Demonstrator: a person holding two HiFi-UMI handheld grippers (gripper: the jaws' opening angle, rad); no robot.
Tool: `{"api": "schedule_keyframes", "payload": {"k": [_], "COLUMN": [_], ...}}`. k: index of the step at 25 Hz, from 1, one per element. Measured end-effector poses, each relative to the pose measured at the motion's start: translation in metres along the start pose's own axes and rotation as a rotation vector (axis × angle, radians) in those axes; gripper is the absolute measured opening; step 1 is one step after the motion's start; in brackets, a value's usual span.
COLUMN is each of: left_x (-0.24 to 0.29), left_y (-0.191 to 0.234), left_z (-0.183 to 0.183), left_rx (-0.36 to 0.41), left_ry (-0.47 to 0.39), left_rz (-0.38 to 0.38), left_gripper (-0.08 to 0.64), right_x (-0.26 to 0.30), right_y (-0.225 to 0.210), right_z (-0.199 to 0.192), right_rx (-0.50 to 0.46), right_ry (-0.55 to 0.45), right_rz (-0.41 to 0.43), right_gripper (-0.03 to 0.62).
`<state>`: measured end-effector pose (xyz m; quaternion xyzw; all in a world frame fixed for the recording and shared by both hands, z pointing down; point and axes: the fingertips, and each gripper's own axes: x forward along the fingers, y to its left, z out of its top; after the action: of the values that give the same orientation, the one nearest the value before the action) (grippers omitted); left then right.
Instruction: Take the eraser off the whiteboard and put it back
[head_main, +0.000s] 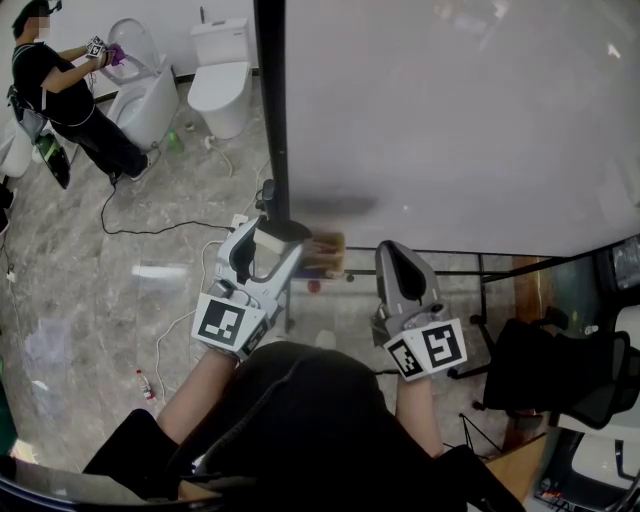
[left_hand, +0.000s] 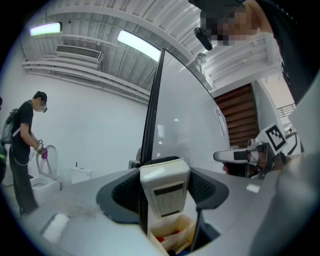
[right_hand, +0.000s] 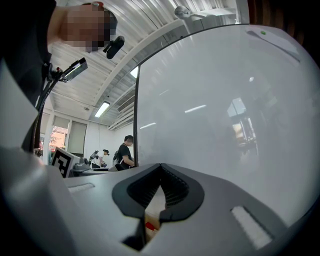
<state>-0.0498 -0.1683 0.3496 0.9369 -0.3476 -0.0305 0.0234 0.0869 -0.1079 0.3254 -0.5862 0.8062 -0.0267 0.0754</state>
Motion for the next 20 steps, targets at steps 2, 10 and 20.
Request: {"api": "schedule_keyframes", "payload": {"k": [2, 10, 20], "left_x": [0.0, 0.005, 0.01], "left_y": [0.0, -0.008, -0.015], "left_z": [-0.001, -0.009, -0.028], "left_rx": [0.002, 0.004, 0.028], "left_ry": [0.002, 0.014, 0.05], "left_rz": [0.002, 0.016, 0.052], "left_gripper": [0.293, 0.293, 0.293], "right_x": [0.0, -0.005, -0.008], "right_y": [-0.001, -0.007, -0.013], "right_z": [0.0, -0.003, -0.005], "right_rx": [0.0, -0.001, 0.005], "right_ry": [0.002, 0.008, 0.02], "right_rz": [-0.001, 0.004, 0.036], "right_gripper": [0.009, 0.009, 0.009]}}
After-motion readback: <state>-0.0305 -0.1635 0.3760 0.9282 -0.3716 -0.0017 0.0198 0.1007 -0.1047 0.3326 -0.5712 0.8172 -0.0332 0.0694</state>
